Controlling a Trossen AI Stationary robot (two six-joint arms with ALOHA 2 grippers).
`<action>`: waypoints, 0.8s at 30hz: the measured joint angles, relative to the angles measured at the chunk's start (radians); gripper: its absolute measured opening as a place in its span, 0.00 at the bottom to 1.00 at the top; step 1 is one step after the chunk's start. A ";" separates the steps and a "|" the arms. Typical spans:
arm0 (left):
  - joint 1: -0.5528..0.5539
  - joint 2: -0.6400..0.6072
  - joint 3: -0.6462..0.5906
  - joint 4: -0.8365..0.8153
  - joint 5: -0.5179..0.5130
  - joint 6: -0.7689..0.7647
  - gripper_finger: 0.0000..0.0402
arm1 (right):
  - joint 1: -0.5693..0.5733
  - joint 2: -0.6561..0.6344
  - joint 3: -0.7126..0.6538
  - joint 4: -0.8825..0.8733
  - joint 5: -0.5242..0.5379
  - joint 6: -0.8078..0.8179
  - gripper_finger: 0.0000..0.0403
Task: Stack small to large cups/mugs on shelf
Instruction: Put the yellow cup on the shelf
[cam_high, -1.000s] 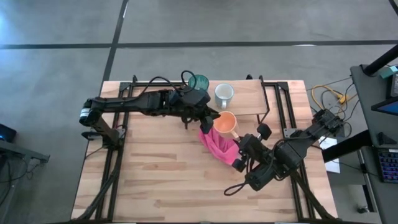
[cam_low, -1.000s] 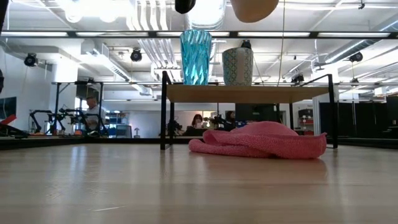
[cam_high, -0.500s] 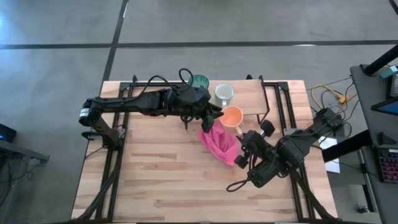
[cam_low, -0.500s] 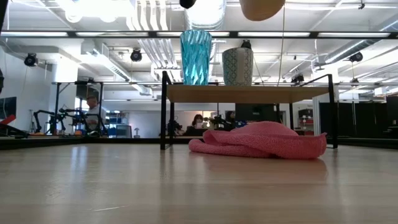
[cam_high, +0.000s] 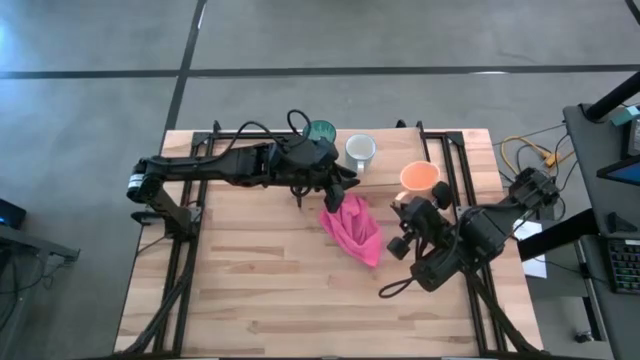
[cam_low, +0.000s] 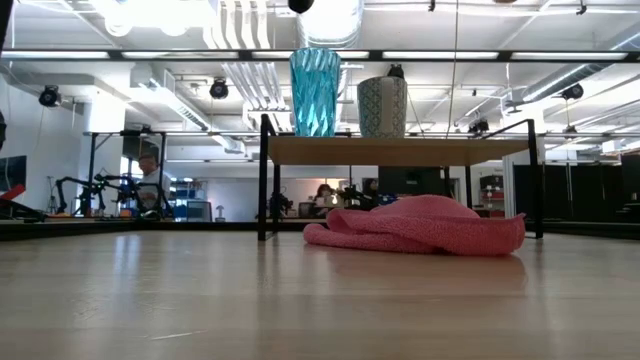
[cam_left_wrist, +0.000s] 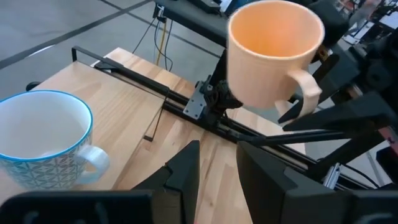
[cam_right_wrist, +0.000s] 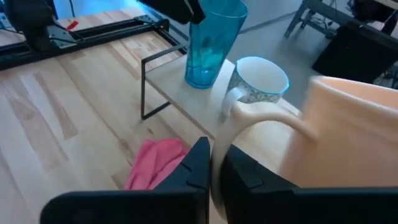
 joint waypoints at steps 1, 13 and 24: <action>0.000 0.000 0.000 -0.001 0.000 0.000 0.23 | 0.000 -0.003 0.000 0.001 0.000 0.001 0.03; 0.000 0.000 0.000 -0.001 -0.001 -0.004 0.23 | -0.004 -0.027 0.000 0.002 0.040 -0.101 0.03; -0.003 0.001 0.000 0.000 -0.001 -0.004 0.23 | -0.003 -0.179 -0.006 0.005 0.048 -0.127 0.03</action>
